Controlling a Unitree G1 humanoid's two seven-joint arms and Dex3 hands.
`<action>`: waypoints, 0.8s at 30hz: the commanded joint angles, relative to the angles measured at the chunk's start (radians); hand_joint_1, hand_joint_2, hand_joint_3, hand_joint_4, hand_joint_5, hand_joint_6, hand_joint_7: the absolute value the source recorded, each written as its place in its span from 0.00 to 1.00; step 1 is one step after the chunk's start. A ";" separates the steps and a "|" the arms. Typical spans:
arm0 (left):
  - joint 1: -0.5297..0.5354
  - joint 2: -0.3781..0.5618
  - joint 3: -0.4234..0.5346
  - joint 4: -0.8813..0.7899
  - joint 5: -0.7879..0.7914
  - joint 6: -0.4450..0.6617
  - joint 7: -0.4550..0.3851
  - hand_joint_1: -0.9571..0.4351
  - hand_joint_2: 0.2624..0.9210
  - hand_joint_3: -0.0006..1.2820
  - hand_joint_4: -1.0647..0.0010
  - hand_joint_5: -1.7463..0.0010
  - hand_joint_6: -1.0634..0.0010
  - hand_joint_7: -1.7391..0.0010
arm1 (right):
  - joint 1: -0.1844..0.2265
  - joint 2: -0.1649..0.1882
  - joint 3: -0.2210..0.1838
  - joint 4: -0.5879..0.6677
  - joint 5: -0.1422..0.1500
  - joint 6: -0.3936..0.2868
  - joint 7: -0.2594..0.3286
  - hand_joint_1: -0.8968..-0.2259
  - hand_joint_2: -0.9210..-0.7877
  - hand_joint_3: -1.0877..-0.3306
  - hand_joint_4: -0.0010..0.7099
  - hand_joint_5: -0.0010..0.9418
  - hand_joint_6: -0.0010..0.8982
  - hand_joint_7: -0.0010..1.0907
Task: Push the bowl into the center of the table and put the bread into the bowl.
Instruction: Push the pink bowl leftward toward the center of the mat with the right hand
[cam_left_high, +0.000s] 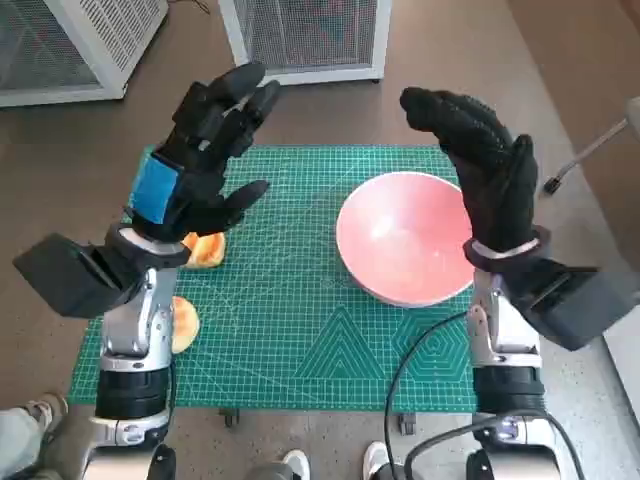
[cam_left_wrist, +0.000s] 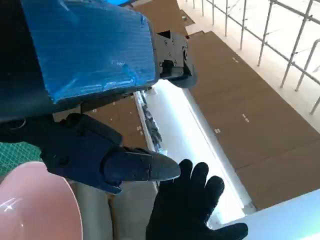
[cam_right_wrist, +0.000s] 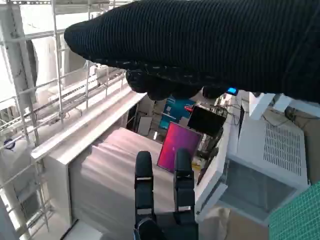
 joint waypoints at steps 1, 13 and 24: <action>-0.016 -0.001 0.003 0.002 -0.010 0.006 -0.005 0.30 1.00 0.21 0.74 1.00 0.97 0.64 | 0.021 0.002 0.005 0.003 -0.009 0.012 -0.003 0.34 0.00 0.53 0.28 0.00 0.13 0.36; -0.011 -0.005 -0.003 0.001 0.004 0.000 0.002 0.30 1.00 0.21 0.74 1.00 0.98 0.64 | 0.030 -0.001 0.006 -0.011 -0.010 0.021 -0.005 0.35 0.00 0.53 0.28 0.00 0.12 0.36; -0.007 -0.008 -0.001 -0.003 0.000 0.002 -0.002 0.31 1.00 0.21 0.74 1.00 0.98 0.63 | 0.040 -0.002 0.006 -0.028 -0.011 0.030 -0.008 0.35 0.00 0.53 0.28 0.00 0.12 0.37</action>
